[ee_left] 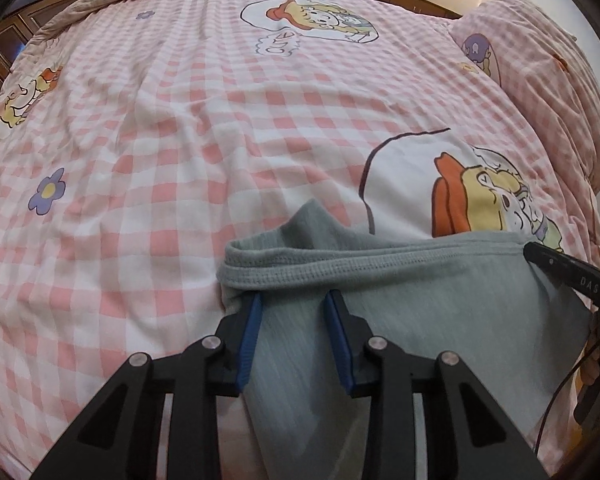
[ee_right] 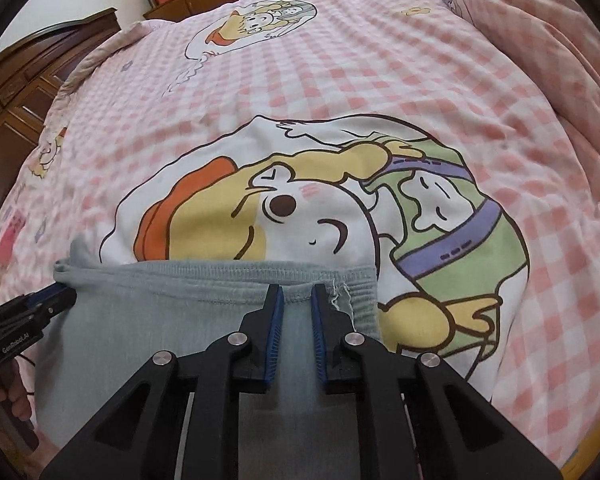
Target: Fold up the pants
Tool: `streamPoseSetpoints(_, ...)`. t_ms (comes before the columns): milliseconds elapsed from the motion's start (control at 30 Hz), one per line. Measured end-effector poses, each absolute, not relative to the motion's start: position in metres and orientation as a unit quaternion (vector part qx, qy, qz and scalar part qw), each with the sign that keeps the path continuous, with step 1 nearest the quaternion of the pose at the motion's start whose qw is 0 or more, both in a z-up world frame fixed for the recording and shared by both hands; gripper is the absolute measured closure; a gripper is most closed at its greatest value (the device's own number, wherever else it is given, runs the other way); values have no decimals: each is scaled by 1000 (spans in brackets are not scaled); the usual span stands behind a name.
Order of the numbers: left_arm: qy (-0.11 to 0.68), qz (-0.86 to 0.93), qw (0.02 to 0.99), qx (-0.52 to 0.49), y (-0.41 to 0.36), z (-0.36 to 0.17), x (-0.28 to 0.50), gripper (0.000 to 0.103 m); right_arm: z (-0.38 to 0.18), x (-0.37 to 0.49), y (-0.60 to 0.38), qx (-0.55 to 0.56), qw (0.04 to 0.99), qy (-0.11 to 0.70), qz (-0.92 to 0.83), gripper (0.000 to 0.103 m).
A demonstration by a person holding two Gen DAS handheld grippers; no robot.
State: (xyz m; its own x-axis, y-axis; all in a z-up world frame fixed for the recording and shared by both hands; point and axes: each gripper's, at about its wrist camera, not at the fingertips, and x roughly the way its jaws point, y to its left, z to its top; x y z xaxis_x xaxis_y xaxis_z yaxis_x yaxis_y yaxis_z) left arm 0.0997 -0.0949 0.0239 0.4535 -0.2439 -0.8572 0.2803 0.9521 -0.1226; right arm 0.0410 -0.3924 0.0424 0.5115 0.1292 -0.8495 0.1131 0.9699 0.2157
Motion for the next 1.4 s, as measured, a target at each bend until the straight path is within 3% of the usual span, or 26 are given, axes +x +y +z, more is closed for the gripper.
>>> streamPoseSetpoints(267,504,-160,849,-16,-78,39,88,67,72,17,-391,116,868,483,-4,88)
streamPoseSetpoints(333,505,-155,849,-18,-72,45,79,58,80,6,-388,113,870,479,4,88)
streamPoseSetpoints(433,508,-156,847,-27,-62,49,63,57,87,-17,-381,102,868,486,15,87)
streamPoseSetpoints(800,536,-160,827,-55,-44,37,18,49,52,-64,-393,148,847,511,-1,87)
streamPoseSetpoints(1033,544,-172,820,-47,-50,34,3,46,59,-74,-392,150,845,513,-9,87)
streamPoseSetpoints(1100,546,-177,817,-48,-52,34,1,45,65,-79,-390,146,846,513,-17,82)
streamPoseSetpoints(1167,548,-186,814,-53,-54,33,-2,42,75,-87,-387,133,853,504,-28,65)
streamPoseSetpoints(1400,549,-190,812,-47,-66,21,0,33,92,-99,-386,123,862,490,-31,64)
